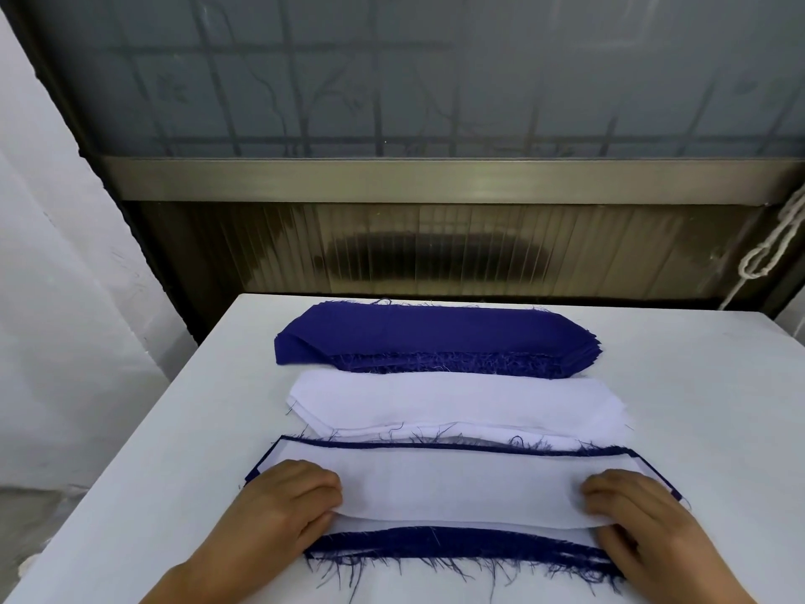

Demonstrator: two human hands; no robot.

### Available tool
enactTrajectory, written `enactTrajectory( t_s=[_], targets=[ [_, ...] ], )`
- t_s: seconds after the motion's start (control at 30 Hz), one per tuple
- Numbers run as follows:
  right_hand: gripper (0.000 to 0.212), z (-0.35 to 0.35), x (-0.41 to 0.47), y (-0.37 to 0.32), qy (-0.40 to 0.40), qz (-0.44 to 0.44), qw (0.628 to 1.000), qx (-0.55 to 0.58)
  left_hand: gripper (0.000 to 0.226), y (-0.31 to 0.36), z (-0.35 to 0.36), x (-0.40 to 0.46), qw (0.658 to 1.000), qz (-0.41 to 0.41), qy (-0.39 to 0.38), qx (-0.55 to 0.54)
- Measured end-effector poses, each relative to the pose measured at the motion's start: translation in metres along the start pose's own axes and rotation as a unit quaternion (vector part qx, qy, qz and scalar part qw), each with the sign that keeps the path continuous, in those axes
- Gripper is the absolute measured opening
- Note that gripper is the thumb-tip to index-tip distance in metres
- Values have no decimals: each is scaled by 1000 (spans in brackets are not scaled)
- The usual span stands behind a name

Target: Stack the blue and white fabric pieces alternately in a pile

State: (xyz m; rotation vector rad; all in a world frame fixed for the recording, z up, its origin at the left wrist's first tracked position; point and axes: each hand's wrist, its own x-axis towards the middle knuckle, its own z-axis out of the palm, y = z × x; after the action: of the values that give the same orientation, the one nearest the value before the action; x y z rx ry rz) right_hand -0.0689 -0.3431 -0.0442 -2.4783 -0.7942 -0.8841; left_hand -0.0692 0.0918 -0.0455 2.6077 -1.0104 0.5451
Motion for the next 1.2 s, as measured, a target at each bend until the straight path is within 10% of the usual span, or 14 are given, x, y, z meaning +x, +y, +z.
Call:
enactTrajectory(
  t_s=[0.63, 0.9, 1.2],
  targets=[
    [46, -9, 8, -16, -25, 69, 997, 35, 15, 17, -22, 20, 992, -56, -74, -81],
    [5, 21, 53, -63, -131, 48, 990, 30, 12, 37, 2, 57, 991, -75, -68, -91],
    [35, -2, 27, -32, -151, 184, 971, -27, 11, 9, -15, 21, 986, -163, -24, -40]
  ],
)
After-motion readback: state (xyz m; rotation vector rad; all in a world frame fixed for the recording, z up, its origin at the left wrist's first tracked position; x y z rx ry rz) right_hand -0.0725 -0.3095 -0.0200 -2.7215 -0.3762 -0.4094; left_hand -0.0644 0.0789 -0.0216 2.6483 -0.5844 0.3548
